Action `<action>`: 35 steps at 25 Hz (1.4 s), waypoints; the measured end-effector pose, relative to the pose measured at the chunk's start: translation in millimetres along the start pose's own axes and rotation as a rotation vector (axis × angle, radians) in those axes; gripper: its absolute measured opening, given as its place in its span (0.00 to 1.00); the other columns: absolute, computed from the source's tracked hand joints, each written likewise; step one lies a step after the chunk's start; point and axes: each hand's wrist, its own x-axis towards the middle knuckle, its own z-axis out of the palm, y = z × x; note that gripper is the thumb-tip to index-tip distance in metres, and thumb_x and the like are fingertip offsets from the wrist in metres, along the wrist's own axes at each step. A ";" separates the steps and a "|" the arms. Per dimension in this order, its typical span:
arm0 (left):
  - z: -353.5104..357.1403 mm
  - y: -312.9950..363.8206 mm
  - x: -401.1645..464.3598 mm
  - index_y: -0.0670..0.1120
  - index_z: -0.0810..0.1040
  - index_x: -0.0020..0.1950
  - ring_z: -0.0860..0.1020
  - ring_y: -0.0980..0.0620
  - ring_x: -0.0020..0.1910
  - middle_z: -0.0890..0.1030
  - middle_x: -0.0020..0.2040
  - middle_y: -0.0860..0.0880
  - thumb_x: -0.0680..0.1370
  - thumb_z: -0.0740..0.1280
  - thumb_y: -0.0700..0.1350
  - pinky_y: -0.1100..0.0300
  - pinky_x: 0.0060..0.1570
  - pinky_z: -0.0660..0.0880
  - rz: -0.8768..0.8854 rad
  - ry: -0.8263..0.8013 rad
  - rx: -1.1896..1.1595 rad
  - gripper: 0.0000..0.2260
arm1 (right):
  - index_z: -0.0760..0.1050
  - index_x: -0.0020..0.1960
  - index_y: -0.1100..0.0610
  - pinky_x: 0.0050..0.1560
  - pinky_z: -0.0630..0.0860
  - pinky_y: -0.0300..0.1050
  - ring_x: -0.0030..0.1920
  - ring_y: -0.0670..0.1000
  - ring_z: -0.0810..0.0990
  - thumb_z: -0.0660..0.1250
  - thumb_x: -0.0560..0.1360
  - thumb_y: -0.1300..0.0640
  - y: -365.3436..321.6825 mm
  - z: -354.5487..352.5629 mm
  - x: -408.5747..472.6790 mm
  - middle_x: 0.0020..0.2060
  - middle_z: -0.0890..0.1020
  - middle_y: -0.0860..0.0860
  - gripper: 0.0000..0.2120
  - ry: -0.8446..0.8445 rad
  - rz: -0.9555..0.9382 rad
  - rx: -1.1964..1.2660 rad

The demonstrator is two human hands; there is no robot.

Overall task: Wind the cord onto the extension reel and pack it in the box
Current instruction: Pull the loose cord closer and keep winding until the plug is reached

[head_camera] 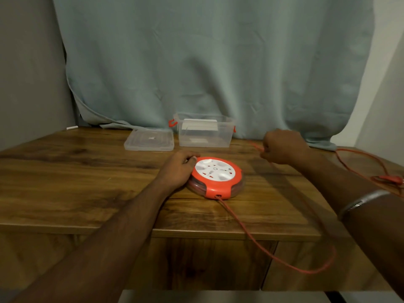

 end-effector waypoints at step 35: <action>3.4 -9.4 14.3 0.47 0.80 0.65 0.79 0.57 0.48 0.82 0.55 0.50 0.83 0.63 0.45 0.64 0.40 0.76 -0.157 0.113 -0.213 0.13 | 0.81 0.61 0.58 0.34 0.70 0.28 0.34 0.40 0.77 0.78 0.68 0.68 -64.9 8.2 20.0 0.51 0.87 0.44 0.23 -0.211 -0.553 0.922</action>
